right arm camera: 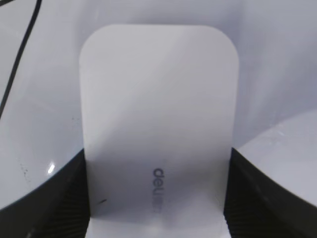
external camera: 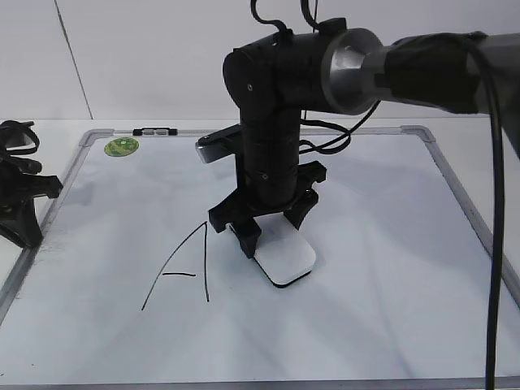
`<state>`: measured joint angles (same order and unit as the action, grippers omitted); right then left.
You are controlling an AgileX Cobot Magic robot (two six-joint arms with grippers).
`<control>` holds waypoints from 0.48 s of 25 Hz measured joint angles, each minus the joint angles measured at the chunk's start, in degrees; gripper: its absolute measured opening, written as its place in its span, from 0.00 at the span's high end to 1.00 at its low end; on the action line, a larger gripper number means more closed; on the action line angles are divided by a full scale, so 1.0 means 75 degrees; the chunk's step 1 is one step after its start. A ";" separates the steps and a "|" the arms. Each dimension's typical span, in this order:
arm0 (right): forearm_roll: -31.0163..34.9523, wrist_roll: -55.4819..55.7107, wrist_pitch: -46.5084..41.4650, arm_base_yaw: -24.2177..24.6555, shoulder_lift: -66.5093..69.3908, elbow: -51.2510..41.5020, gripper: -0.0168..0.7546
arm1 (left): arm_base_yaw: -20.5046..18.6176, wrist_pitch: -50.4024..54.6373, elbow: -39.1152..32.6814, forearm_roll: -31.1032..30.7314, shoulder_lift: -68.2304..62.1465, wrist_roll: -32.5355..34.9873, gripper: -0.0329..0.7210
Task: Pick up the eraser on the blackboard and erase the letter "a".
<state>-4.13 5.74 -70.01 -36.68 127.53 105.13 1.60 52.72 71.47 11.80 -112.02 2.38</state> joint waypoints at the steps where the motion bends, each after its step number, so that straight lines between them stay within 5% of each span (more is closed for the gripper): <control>1: 0.0000 0.0000 0.0000 0.0012 0.0000 0.0000 0.30 | 0.0000 0.0000 0.0000 0.0000 0.0000 0.0000 0.93; 12: 0.0041 0.0057 0.0000 0.0301 0.0000 0.0000 0.30 | 0.0000 0.0000 0.0000 0.0000 0.0000 0.0000 0.93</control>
<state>-3.82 6.17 -70.01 -34.42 127.53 105.13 1.60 52.72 71.47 11.80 -112.02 2.38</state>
